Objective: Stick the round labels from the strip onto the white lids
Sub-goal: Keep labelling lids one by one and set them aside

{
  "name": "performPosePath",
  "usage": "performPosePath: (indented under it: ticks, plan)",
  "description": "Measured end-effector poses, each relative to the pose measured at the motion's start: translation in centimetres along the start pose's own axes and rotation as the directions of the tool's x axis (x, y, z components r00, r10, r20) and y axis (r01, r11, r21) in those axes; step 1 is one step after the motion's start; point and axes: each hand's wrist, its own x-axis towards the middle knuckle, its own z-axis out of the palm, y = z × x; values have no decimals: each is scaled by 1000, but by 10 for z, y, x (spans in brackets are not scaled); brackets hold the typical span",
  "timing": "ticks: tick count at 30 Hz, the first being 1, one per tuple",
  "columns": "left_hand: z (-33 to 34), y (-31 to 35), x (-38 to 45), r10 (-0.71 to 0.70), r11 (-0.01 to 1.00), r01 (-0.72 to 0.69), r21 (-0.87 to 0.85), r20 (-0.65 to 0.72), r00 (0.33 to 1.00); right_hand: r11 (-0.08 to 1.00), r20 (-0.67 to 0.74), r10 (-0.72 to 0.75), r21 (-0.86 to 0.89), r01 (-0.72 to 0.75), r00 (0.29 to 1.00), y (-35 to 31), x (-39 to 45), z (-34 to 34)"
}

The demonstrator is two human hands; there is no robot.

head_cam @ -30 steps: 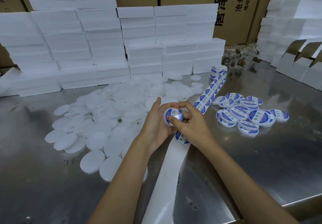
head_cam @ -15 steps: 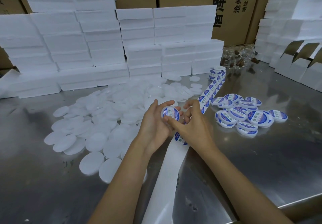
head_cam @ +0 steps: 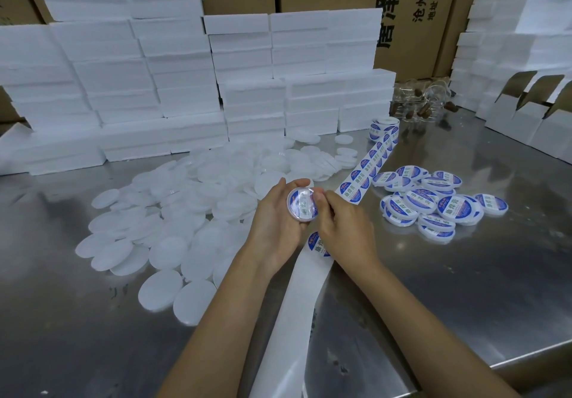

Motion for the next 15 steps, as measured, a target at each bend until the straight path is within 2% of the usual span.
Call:
performPosePath:
  ticks: [7,13,15]
  plan:
    - [-1,3,-1,6,1000,-6,-1,-9,1000,994,22,66,-87,-63,998,-3,-3,2]
    - [0,4,0,27,999,-27,21,-13,1000,996,17,-58,74,56,998,6,0,6]
    - [0,2,1,44,998,-43,52,-9,999,990,4,-56,127,55,998,8,0,5]
